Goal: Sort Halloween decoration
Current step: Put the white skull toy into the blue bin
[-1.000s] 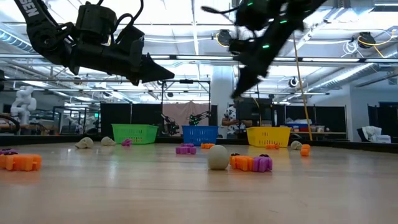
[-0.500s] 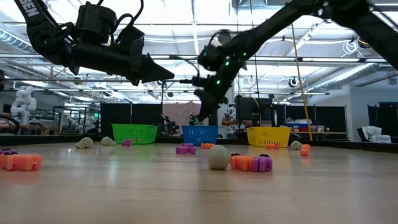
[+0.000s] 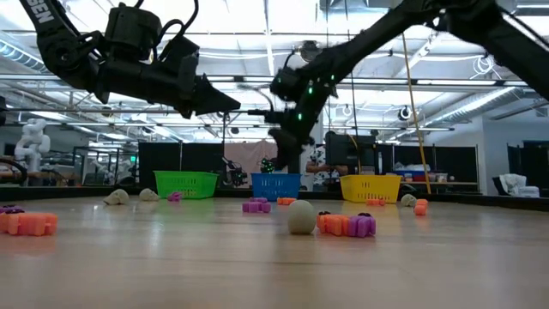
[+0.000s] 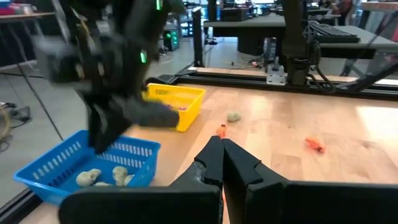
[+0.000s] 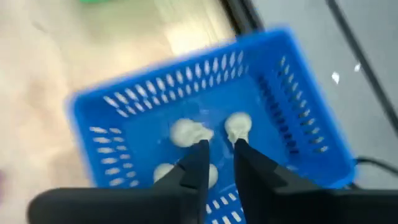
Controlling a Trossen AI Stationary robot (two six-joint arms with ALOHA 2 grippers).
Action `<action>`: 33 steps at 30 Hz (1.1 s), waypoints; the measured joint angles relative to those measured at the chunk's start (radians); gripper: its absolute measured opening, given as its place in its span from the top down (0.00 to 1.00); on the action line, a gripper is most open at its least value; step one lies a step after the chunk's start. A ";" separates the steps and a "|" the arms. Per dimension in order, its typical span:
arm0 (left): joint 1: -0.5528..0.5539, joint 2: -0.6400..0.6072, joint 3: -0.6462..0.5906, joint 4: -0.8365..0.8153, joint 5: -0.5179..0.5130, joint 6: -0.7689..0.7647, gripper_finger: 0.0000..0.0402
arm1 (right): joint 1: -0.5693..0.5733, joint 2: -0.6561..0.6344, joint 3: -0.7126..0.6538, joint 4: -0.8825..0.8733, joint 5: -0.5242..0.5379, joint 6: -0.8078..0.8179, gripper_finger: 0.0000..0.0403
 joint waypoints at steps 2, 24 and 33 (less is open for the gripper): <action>0.000 0.000 0.000 -0.001 0.024 0.000 1.00 | 0.011 -0.037 -0.002 -0.019 0.003 -0.005 0.83; -0.051 -0.107 0.169 -0.642 0.147 0.069 1.00 | 0.373 -0.700 -0.931 0.710 0.228 0.218 1.00; -0.212 -0.187 0.302 -1.259 0.037 -0.076 1.00 | 0.567 -0.831 -1.054 0.707 0.397 0.272 1.00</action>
